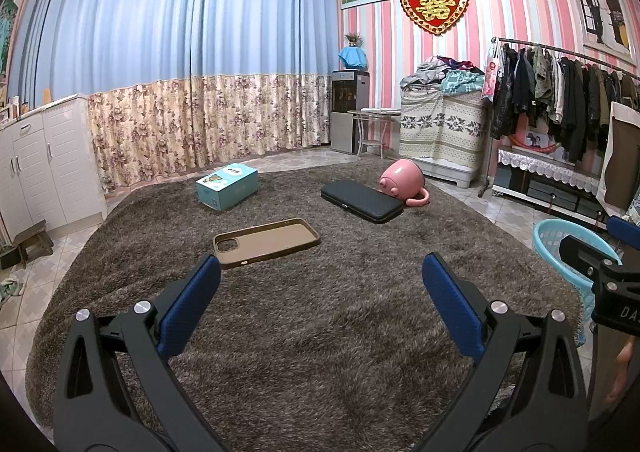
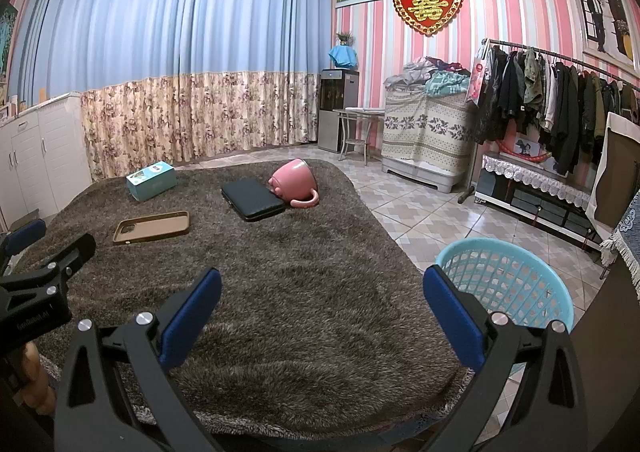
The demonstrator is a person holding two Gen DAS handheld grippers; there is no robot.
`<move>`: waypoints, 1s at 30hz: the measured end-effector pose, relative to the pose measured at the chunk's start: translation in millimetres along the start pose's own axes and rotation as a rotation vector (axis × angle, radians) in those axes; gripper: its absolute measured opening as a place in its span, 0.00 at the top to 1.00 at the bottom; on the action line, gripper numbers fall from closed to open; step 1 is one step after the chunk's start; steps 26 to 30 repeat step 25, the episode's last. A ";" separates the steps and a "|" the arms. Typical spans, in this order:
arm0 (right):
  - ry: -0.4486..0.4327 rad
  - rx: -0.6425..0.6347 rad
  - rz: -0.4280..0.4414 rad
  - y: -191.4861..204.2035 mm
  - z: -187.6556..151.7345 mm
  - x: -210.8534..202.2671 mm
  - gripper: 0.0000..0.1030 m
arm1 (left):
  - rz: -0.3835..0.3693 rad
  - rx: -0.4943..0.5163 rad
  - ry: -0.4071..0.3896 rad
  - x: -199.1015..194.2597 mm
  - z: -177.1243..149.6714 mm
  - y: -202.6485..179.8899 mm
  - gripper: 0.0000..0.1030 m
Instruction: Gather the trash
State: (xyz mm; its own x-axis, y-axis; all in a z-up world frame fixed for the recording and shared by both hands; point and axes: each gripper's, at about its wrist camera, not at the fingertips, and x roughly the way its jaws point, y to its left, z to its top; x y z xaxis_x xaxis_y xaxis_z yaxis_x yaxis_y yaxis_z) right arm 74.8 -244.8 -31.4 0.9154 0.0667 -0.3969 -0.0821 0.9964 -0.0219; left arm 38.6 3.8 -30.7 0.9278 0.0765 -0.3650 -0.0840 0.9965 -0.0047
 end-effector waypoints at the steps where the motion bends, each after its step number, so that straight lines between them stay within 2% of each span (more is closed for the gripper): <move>1: 0.000 0.000 0.000 -0.3 0.2 0.4 0.04 | 0.002 0.001 -0.001 -0.1 0.0 -0.3 0.05; 30: -0.008 0.001 -0.004 -5.2 -0.2 1.7 0.04 | 0.001 0.013 -0.017 2.5 6.2 6.9 0.05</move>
